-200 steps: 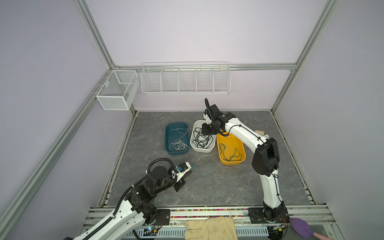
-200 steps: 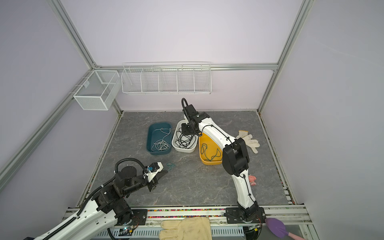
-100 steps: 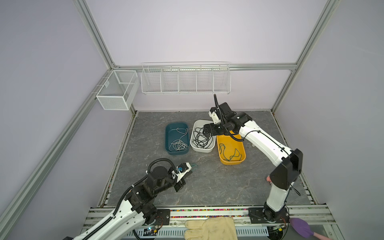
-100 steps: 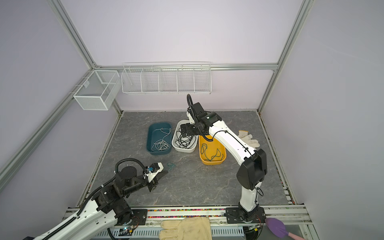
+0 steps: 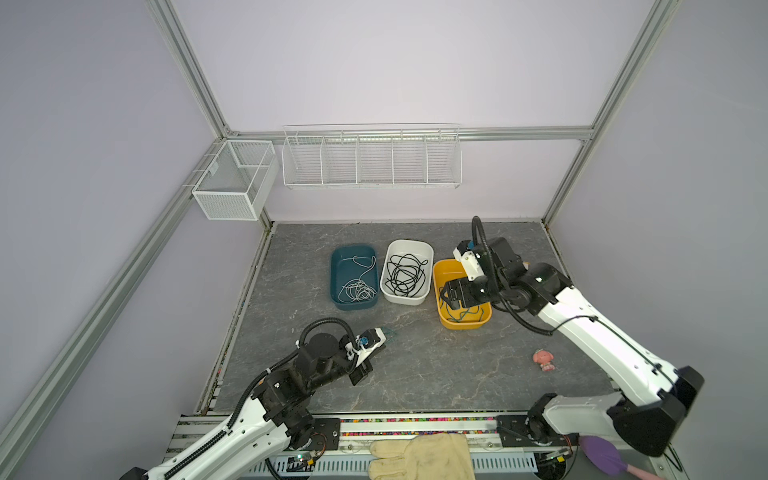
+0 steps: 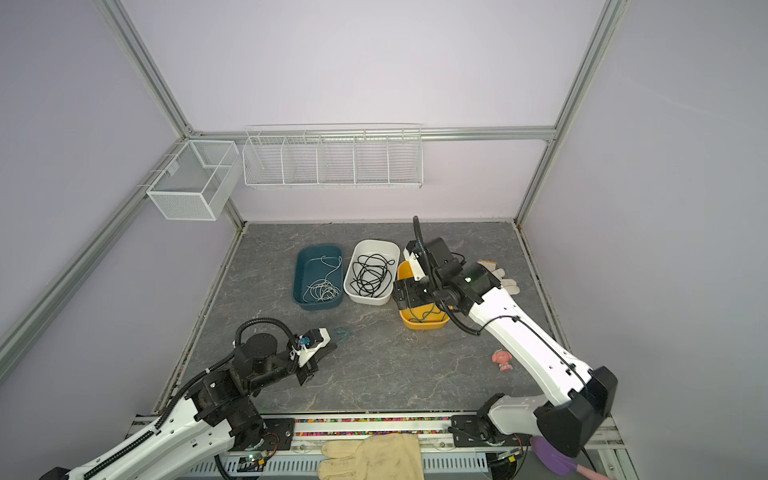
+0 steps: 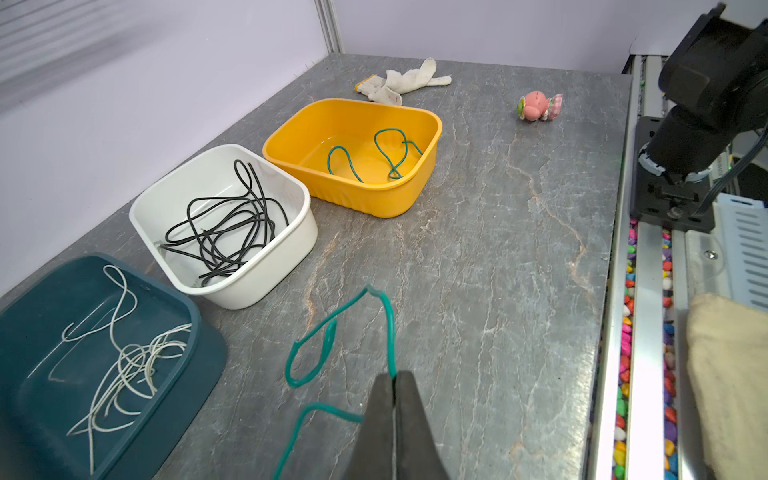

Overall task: Untangle the cables
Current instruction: 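Withdraw the right gripper from the white tub toward the robot, then carry the green cable with the left gripper over the yellow tub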

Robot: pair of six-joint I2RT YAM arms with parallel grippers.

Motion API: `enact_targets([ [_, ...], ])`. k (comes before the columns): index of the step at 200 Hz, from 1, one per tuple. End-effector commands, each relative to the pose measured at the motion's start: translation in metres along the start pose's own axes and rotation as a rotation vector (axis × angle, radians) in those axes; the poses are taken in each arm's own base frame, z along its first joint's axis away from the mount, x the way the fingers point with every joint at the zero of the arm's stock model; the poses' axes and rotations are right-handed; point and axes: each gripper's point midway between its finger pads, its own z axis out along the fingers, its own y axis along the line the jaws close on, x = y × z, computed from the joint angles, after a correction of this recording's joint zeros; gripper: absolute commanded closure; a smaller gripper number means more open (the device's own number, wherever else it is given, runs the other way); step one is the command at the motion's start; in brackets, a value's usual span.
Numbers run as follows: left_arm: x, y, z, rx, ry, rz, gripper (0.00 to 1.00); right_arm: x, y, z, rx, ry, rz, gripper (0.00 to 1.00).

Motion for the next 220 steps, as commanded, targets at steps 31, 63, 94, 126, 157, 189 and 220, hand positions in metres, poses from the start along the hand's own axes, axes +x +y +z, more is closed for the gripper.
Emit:
enact_targets([
  [31,-0.007,0.007,-0.002,-0.028,0.033,0.004,1.00,0.062,-0.023,-0.037,0.052,0.015,0.005,0.12],
  [63,-0.015,0.009,0.000,-0.027,0.047,-0.013,1.00,0.079,-0.038,-0.057,0.100,-0.021,0.015,0.12],
  [94,-0.019,0.009,0.005,-0.008,0.067,-0.032,1.00,0.090,-0.045,-0.073,0.115,-0.043,0.015,0.12],
  [126,-0.025,0.010,0.010,-0.011,0.075,-0.052,1.00,0.105,-0.045,-0.069,0.090,-0.016,-0.020,0.12],
  [157,-0.039,0.013,0.013,-0.040,0.078,-0.081,1.00,0.119,-0.043,-0.060,0.057,0.015,-0.028,0.12],
  [189,-0.052,0.014,0.020,-0.063,0.108,-0.102,1.00,0.127,-0.044,-0.055,0.039,-0.007,-0.019,0.12],
  [220,-0.074,0.010,0.025,-0.060,0.094,-0.102,1.00,0.128,-0.045,-0.057,0.013,-0.090,-0.008,0.12],
])
